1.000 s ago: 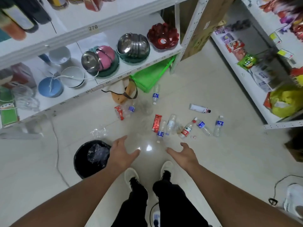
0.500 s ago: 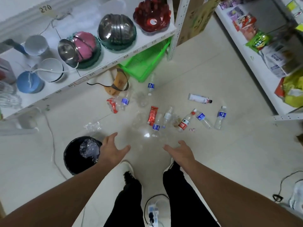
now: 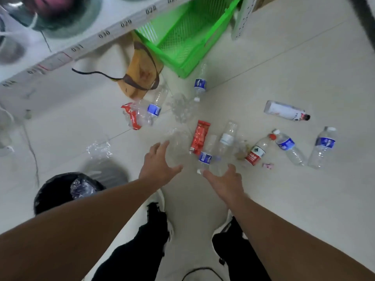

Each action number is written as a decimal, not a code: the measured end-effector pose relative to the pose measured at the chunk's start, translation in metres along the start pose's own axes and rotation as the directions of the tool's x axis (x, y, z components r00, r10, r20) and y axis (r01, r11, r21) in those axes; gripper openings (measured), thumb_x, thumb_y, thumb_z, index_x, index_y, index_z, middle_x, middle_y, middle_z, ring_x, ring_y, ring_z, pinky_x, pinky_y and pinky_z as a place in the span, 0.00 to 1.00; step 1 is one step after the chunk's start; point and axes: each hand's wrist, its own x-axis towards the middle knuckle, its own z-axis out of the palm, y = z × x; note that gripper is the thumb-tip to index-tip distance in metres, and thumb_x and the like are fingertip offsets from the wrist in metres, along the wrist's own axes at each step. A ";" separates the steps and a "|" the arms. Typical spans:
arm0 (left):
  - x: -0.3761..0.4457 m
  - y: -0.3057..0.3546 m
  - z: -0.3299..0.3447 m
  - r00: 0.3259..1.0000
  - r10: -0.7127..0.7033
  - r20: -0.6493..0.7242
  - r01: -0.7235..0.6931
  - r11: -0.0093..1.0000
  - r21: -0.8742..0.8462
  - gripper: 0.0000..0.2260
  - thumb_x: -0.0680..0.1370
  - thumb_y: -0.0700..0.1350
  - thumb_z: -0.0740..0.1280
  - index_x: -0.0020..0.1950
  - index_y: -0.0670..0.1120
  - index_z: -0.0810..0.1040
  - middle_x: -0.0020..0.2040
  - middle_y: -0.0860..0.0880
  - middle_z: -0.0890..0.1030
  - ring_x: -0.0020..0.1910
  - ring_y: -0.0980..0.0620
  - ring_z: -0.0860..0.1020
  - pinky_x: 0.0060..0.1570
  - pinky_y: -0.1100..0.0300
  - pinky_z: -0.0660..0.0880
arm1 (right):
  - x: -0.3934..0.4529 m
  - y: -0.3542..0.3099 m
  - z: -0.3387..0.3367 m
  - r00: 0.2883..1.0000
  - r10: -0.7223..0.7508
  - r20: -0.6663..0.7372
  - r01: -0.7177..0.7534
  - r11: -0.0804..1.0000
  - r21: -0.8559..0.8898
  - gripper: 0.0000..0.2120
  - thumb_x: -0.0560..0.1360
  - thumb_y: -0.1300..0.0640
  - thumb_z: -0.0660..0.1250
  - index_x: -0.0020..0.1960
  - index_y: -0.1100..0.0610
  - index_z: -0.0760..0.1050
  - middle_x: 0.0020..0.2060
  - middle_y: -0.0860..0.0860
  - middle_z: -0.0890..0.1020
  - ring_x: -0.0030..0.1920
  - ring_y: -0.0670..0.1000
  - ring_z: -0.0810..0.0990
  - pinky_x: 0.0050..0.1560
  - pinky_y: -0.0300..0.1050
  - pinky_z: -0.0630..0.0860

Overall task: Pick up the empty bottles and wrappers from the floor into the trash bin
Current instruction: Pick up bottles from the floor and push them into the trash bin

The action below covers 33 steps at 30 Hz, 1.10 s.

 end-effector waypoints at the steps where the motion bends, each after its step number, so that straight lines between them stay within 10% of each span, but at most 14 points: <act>1: 0.025 -0.009 0.016 1.000 0.010 0.003 -0.010 1.000 0.026 0.49 0.69 0.66 0.77 0.84 0.61 0.54 0.84 0.49 0.58 0.81 0.42 0.62 0.74 0.41 0.68 | 0.025 -0.001 0.017 1.000 0.006 -0.014 -0.005 1.000 0.013 0.56 0.60 0.24 0.74 0.80 0.45 0.59 0.70 0.56 0.71 0.68 0.60 0.77 0.64 0.53 0.74; 6: 0.139 -0.056 0.099 1.000 0.014 0.025 -0.017 0.989 0.145 0.52 0.70 0.65 0.78 0.84 0.65 0.47 0.86 0.52 0.48 0.83 0.40 0.56 0.73 0.33 0.69 | 0.147 0.010 0.093 0.997 -0.031 -0.074 0.032 0.999 0.012 0.49 0.65 0.30 0.74 0.80 0.47 0.61 0.60 0.52 0.69 0.54 0.56 0.75 0.55 0.50 0.74; 10: 0.202 -0.082 0.154 0.998 0.041 0.052 -0.051 0.978 0.202 0.49 0.77 0.53 0.77 0.87 0.58 0.46 0.85 0.42 0.51 0.83 0.38 0.57 0.78 0.43 0.62 | 0.216 0.024 0.141 0.983 -0.081 -0.163 0.070 0.995 -0.075 0.45 0.72 0.32 0.73 0.78 0.53 0.61 0.68 0.57 0.70 0.66 0.64 0.75 0.63 0.57 0.76; 16: 0.218 -0.101 0.160 0.991 0.093 -0.100 -0.079 0.987 0.141 0.29 0.78 0.38 0.66 0.78 0.56 0.68 0.66 0.42 0.72 0.57 0.35 0.79 0.59 0.46 0.77 | 0.244 0.022 0.158 0.964 -0.123 -0.236 0.120 0.992 -0.030 0.27 0.79 0.45 0.70 0.68 0.58 0.64 0.61 0.61 0.75 0.56 0.68 0.81 0.57 0.63 0.81; 33: -0.134 -0.007 -0.074 0.904 -0.309 -0.297 0.193 0.912 -0.362 0.31 0.76 0.37 0.68 0.78 0.54 0.70 0.71 0.43 0.70 0.52 0.53 0.70 0.58 0.60 0.67 | -0.114 -0.030 -0.063 0.967 -0.246 -0.064 0.231 0.956 -0.183 0.33 0.70 0.46 0.76 0.71 0.55 0.70 0.55 0.55 0.80 0.52 0.58 0.82 0.53 0.53 0.80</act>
